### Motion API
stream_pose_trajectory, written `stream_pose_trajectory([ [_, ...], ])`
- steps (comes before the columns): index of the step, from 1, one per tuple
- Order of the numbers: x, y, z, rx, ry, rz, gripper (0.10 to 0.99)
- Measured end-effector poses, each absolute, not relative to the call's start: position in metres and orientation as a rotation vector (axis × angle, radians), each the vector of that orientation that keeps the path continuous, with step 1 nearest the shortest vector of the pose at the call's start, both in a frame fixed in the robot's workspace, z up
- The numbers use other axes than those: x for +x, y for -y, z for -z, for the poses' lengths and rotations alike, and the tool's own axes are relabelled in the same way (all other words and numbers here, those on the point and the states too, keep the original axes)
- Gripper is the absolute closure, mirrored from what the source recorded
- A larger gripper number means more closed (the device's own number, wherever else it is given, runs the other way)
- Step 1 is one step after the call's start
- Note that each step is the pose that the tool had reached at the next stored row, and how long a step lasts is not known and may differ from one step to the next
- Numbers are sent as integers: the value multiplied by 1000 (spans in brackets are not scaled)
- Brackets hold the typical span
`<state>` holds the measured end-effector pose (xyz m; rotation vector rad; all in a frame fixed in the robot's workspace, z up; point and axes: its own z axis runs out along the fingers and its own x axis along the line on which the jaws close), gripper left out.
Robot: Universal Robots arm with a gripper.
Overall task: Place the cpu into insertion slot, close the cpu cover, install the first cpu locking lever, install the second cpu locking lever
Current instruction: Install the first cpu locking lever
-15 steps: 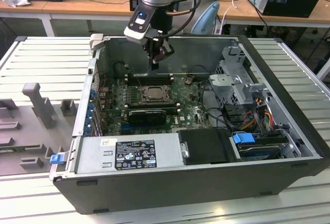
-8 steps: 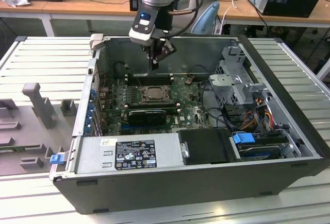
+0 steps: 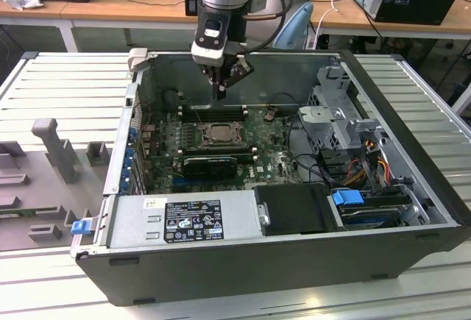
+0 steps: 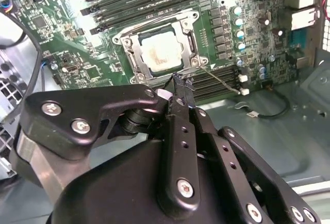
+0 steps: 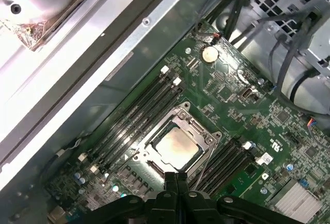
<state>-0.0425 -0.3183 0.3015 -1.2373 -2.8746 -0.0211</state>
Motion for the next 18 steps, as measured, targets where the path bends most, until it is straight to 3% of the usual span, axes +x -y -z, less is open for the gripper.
stream_pose_trajectory([
  [18,-43,318,-301,-942,2983,20,980],
])
